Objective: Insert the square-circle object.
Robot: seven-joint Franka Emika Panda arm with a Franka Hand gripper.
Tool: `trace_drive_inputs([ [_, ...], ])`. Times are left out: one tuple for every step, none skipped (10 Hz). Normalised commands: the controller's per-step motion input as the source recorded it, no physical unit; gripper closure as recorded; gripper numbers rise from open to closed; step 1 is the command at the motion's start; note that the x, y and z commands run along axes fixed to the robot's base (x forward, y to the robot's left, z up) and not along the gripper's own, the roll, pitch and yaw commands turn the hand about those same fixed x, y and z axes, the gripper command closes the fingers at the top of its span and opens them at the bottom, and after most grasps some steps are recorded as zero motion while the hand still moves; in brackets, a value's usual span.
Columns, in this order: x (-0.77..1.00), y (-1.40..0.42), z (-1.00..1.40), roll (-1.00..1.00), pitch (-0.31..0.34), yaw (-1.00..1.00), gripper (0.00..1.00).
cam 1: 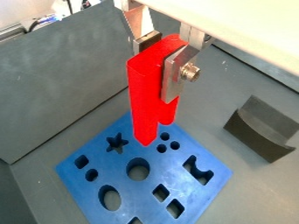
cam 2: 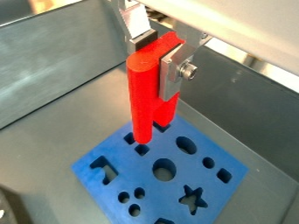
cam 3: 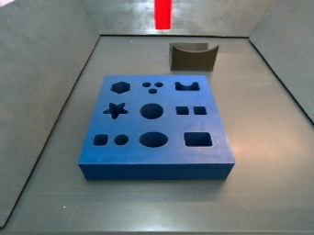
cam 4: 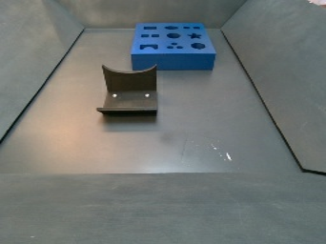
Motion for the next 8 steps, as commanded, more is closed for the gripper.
trace_drive_inputs([
  [0.00,-0.44,-0.31,0.00,-0.090,-0.82,1.00],
  [0.00,-0.57,-0.38,0.00,-0.130,-0.71,1.00],
  [0.00,-0.55,-0.37,0.00,-0.136,-0.73,1.00],
  [0.00,-0.39,-0.29,0.00,-0.046,-0.88,1.00],
  [0.00,-0.31,-0.29,0.01,-0.010,-0.94,1.00],
  [0.00,-0.29,-0.30,0.01,0.000,-0.95,1.00],
  [0.00,-0.08,-0.29,0.04,0.000,-1.00,1.00],
  [0.00,-0.03,-0.30,0.05,0.000,-1.00,1.00],
])
